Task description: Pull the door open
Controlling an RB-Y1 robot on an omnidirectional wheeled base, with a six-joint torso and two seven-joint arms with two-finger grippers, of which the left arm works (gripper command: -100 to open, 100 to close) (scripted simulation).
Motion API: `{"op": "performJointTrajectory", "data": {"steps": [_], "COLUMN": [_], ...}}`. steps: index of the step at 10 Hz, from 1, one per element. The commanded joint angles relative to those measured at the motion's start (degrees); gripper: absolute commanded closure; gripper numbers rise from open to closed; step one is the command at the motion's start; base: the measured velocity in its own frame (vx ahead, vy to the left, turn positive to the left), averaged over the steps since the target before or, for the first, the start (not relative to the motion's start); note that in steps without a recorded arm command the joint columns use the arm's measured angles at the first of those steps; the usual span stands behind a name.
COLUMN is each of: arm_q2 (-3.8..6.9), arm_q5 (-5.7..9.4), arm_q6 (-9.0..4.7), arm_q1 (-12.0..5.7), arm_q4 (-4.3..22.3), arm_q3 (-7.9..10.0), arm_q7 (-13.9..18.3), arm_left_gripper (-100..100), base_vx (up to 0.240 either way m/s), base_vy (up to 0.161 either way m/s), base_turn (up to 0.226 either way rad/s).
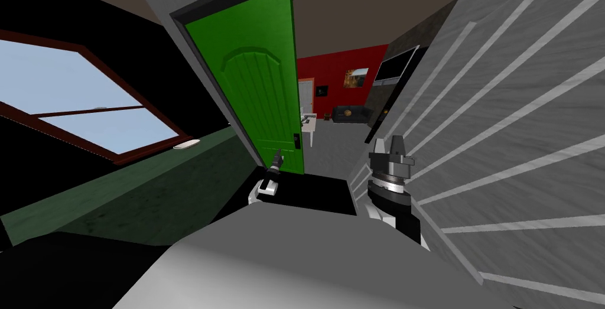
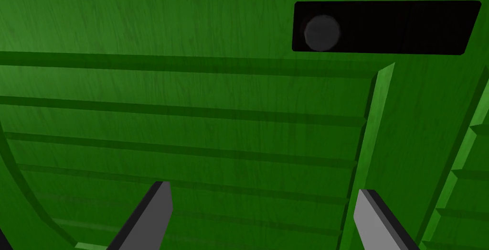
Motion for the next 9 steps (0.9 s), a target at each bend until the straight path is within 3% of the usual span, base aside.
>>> {"op": "performJointTrajectory", "data": {"steps": [1,9], "arm_q2": [0.11,0.9], "arm_q5": [0.15,1.03], "arm_q6": [0.27,0.96], "arm_q1": [-0.8,-5.0], "arm_q4": [1.6,10.2], "arm_q3": [-0.16,-0.77], "arm_q7": [0.0,0.5], "arm_left_gripper": [-100,-100], "base_vx": [0.154,0.149], "base_vy": [-0.011,-0.017], "base_turn": [-0.051,-0.058]}}
